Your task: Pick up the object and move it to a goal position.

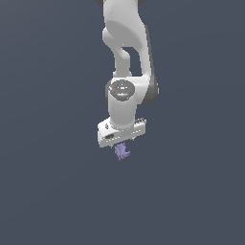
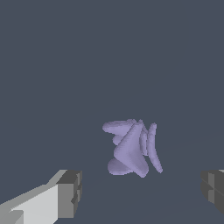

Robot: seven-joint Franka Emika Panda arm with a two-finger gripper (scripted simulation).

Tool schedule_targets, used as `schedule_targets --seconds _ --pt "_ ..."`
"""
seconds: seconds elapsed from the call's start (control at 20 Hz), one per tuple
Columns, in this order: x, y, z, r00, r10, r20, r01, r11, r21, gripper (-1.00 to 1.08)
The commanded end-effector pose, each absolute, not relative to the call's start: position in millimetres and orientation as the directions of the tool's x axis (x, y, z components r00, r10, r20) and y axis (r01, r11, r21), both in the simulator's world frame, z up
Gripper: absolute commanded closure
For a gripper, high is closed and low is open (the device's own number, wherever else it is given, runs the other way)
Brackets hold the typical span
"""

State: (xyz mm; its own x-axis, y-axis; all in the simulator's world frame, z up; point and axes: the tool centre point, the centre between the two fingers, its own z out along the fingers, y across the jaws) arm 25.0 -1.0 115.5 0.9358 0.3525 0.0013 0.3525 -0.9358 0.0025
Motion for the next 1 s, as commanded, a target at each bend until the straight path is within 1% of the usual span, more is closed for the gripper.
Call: schedule_targets --seconds 0.0,0.4,0.7,0.95 --pt "27 -1 107 0.918 0.397 0.001 0.397 -0.918 0.002 -0.92" --pt "29 -2 91 0.883 0.470 0.000 0.470 -0.883 0.000 -0.92" --pt "29 -2 89 0.882 0.472 -0.001 0.472 -0.882 0.000 -0.92" --pt "29 -2 71 0.881 0.474 0.000 0.474 -0.881 0.000 -0.92"
